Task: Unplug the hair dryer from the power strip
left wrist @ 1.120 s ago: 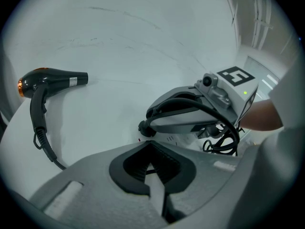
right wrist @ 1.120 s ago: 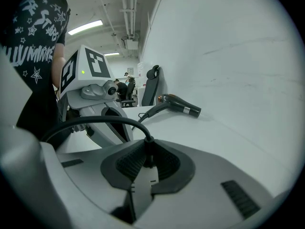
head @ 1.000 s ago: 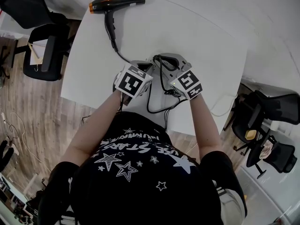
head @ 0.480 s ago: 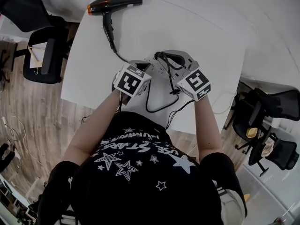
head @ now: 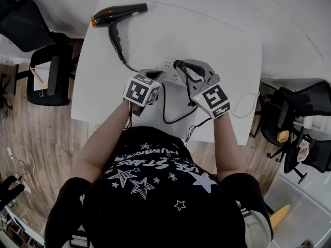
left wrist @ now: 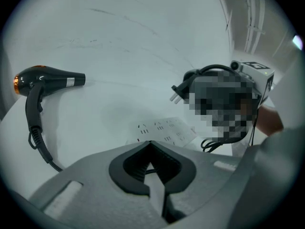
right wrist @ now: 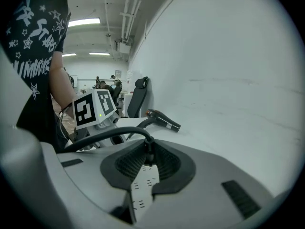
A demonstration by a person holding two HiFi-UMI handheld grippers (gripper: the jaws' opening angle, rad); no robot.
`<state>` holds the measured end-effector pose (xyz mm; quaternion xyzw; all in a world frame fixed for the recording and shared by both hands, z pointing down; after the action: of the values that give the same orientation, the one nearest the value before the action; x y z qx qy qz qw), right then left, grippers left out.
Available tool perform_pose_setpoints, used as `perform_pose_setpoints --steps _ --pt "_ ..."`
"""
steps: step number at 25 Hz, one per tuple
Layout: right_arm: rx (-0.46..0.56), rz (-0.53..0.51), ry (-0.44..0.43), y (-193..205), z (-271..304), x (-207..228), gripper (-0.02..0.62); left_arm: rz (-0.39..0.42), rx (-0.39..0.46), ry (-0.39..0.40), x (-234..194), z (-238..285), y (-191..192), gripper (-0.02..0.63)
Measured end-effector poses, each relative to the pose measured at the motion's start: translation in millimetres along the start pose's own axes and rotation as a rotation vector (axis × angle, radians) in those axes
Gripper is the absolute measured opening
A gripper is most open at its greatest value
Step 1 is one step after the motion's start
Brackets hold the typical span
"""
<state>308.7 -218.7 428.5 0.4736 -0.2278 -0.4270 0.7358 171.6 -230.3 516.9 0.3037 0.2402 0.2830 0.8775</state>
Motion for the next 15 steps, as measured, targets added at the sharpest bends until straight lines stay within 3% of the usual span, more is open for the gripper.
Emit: perform_pose_setpoints --steps 6,15 --pt "-0.057 -0.032 0.114 -10.5 -14.9 -27.0 0.063 0.031 0.041 0.057 -1.2 -15.6 -0.2 0.008" --pt "-0.140 0.026 0.313 -32.0 -16.3 -64.6 0.064 0.074 0.090 0.170 -20.6 -55.0 -0.4 0.008"
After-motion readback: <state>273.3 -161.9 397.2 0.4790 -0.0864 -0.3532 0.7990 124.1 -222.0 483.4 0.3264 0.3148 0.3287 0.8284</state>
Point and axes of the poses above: the fingertips, and each gripper's own axes: z forward along the fingers, x to its right, y out of its underside, the point moved 8 cm from there along -z, backward along the fingers, and after that the axes turned 7 degrees about -y, right-handed, at the moved point
